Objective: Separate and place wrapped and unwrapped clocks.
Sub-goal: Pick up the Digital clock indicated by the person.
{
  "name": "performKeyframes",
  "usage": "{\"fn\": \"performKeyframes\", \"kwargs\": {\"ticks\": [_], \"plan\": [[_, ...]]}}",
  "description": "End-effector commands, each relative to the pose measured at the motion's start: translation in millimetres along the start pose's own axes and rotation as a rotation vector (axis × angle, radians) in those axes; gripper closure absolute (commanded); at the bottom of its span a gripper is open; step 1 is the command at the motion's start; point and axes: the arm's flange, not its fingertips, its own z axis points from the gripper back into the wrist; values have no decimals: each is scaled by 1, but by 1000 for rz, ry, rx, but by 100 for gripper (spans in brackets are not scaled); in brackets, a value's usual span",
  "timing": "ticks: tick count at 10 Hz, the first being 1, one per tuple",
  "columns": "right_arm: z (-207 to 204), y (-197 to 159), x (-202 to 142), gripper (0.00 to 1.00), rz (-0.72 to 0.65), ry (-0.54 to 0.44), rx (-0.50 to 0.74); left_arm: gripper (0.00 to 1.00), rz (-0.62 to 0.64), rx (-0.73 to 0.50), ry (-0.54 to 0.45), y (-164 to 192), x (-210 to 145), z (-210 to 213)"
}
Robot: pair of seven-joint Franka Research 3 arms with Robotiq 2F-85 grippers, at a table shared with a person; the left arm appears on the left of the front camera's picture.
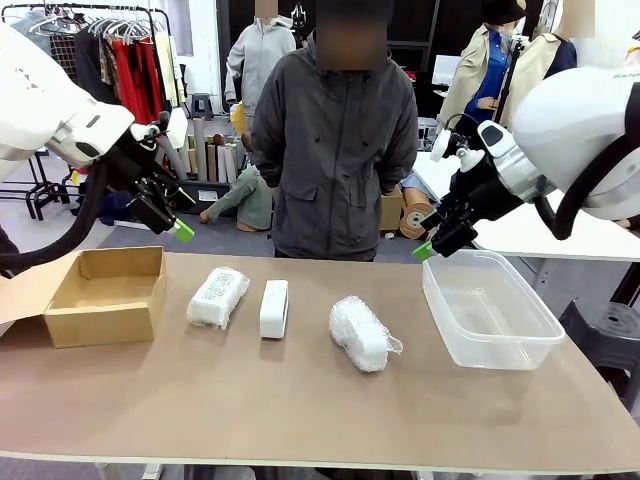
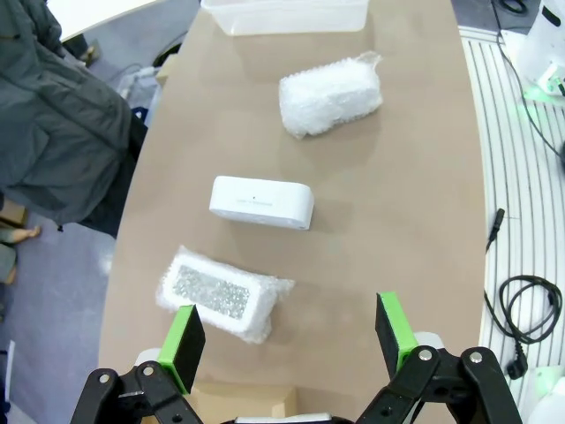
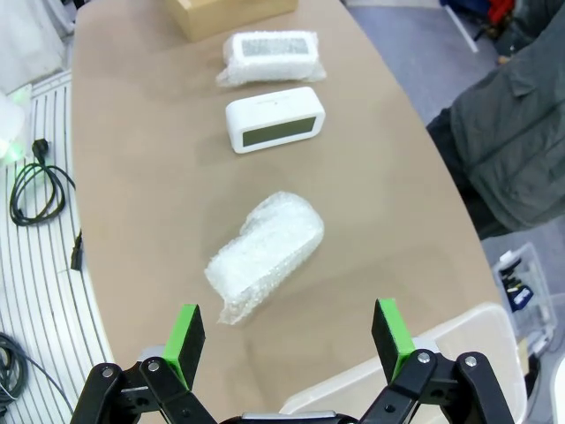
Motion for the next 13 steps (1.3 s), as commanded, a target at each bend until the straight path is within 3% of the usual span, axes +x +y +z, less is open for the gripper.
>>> {"fn": "performKeyframes", "kwargs": {"ticks": [1, 4, 9, 13], "plan": [[2, 0, 0, 0, -15, -9, 8, 0, 4, -8, -8, 1, -1, 2], [0, 0, -1, 0, -1, 2, -1, 0, 0, 0, 1, 0, 0, 0], [3, -72, -12, 0, 10, -214, 83, 0, -49, -108, -156, 43, -21, 14], [7, -101, -20, 0, 104, -247, 128, 0, -32, -130, -254, 78, -52, 28]]}}
